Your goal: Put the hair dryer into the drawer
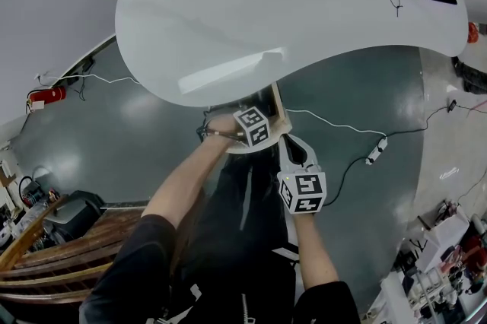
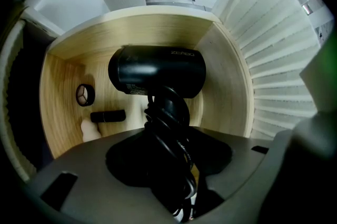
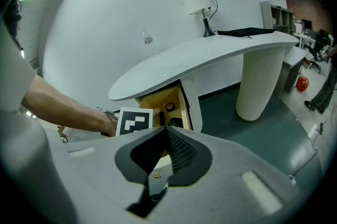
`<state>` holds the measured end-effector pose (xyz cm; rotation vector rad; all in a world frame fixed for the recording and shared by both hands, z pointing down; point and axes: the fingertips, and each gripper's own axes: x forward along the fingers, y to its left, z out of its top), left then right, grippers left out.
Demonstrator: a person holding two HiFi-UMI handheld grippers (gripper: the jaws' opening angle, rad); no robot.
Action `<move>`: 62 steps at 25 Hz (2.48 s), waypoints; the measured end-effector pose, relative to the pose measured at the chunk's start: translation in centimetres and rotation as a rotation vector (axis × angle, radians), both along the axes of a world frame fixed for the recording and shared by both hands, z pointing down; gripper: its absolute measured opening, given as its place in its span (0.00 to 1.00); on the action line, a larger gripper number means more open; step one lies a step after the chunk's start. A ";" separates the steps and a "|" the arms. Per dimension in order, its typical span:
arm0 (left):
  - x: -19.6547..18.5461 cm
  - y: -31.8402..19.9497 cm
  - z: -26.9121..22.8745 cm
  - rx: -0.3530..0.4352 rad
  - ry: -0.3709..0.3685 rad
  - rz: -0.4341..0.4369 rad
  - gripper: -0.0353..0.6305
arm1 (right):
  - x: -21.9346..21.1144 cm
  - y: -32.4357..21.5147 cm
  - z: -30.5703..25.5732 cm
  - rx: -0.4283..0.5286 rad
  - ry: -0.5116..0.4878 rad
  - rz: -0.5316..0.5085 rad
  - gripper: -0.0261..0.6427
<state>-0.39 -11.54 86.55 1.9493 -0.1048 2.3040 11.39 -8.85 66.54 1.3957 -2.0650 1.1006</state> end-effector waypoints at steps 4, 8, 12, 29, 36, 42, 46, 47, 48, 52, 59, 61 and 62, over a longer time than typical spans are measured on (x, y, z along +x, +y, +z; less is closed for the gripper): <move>0.0 0.5 -0.1 -0.012 -0.004 -0.009 0.35 | 0.3 0.4 0.0 -0.006 0.001 0.018 0.04; 0.2 0.7 0.0 -0.023 0.004 -0.014 0.35 | 0.5 0.3 0.0 -0.004 0.005 0.020 0.04; 0.5 0.9 -0.3 -0.047 0.015 -0.030 0.35 | 0.8 0.2 -0.2 0.000 0.008 0.027 0.04; 0.8 0.9 -2.0 -0.020 0.079 -0.069 0.35 | -0.2 0.5 -1.2 0.020 0.015 0.004 0.04; 1.3 0.5 -3.8 0.017 0.113 -0.071 0.35 | -0.5 0.9 -1.5 0.027 0.014 0.001 0.04; 1.5 0.3 -4.8 0.027 0.125 -0.067 0.35 | -0.9 0.8 -1.9 0.037 0.015 -0.009 0.04; 1.6 -0.1 -5.5 0.045 0.144 -0.071 0.35 | -1.0 0.7 -2.2 0.044 0.016 -0.013 0.05; 1.6 -0.1 -5.7 0.048 0.151 -0.075 0.35 | -1.1 0.7 -2.3 0.045 0.016 -0.014 0.05; 1.6 -0.1 -6.0 0.052 0.158 -0.080 0.35 | -1.1 0.8 -2.4 0.046 0.016 -0.014 0.05; 1.9 -0.4 -7.3 0.080 0.192 -0.092 0.30 | -1.1 0.7 -2.9 0.053 0.015 -0.020 0.04; 2.0 -0.6 -9.6 0.121 0.237 -0.118 0.16 | -0.9 0.1 -4.3 0.078 0.017 -0.036 0.04; 1.8 -0.8 -10.4 0.142 0.253 -0.122 0.14 | -0.9 -0.3 -5.0 0.093 0.020 -0.040 0.04; 1.6 -0.8 -10.8 0.147 0.260 -0.126 0.13 | -1.0 -0.5 -5.4 0.099 0.021 -0.042 0.04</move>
